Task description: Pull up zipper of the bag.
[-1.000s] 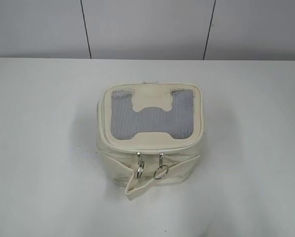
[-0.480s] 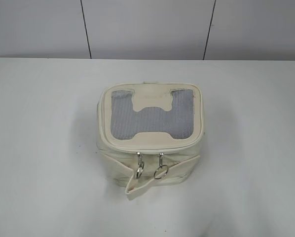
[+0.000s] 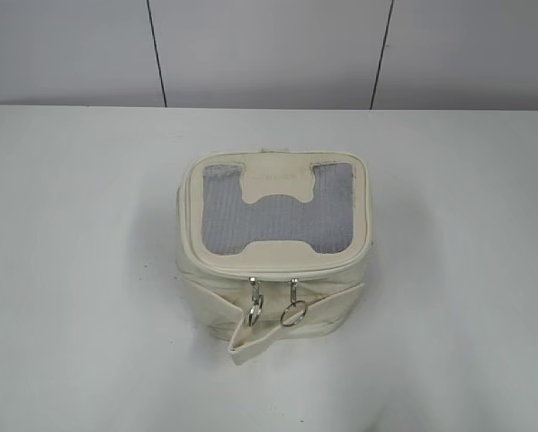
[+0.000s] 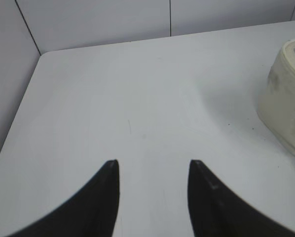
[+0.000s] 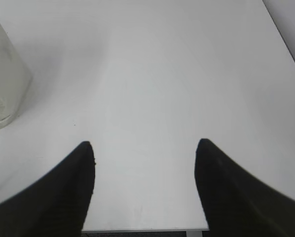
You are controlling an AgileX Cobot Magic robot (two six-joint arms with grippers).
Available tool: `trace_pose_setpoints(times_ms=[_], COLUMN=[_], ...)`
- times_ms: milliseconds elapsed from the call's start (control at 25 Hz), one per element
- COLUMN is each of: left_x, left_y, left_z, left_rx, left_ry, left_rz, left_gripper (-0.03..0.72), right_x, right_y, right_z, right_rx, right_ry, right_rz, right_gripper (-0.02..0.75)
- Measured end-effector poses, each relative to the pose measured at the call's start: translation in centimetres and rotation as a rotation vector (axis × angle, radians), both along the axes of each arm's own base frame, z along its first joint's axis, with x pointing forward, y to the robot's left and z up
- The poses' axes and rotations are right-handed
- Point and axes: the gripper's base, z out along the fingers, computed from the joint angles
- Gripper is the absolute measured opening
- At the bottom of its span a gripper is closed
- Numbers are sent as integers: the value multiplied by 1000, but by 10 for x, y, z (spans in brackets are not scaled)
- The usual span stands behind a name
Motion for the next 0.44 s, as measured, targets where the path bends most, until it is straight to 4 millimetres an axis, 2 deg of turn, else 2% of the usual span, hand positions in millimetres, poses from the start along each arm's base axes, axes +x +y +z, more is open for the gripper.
trace_pose_setpoints(times_ms=[440], left_x=[0], left_y=[0], left_z=[0], left_rx=[1], left_ry=[0], left_rz=[1], left_gripper=[338], right_x=[0], right_y=[0], right_z=[0], right_rx=[1], right_ry=[0], right_rz=[0], right_gripper=[505])
